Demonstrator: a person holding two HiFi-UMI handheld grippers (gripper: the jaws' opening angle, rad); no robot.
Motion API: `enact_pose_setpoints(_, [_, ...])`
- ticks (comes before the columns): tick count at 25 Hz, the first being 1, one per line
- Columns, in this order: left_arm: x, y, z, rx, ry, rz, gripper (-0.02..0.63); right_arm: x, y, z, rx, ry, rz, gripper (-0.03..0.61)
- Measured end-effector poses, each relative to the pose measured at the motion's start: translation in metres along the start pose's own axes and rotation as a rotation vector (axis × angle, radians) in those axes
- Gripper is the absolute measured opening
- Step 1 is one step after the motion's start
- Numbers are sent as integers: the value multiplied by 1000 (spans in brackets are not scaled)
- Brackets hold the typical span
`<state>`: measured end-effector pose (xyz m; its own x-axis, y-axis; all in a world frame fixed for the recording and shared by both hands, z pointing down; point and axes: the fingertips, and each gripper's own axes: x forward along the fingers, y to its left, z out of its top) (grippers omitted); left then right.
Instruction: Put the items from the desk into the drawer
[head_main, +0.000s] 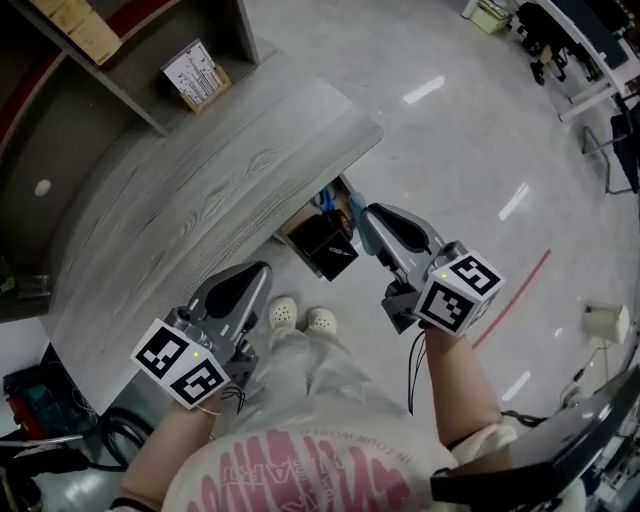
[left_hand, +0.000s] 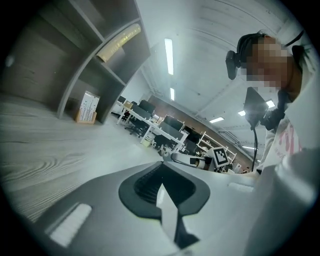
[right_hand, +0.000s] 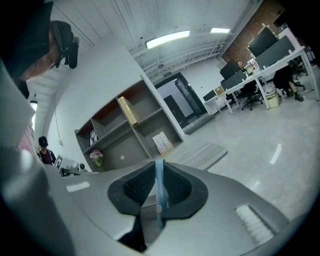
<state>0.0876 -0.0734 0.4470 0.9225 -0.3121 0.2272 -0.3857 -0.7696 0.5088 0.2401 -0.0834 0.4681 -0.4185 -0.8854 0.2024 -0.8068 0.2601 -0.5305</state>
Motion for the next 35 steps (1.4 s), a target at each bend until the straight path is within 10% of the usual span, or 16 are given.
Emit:
enact_pose_setpoints(19, [4, 69, -35, -57, 99, 76, 20, 83, -153, -158, 148, 273, -207, 58])
enact_pose_setpoints(35, [-13, 96, -18, -67, 33, 165, 20, 91, -177, -179, 128, 388, -260, 78])
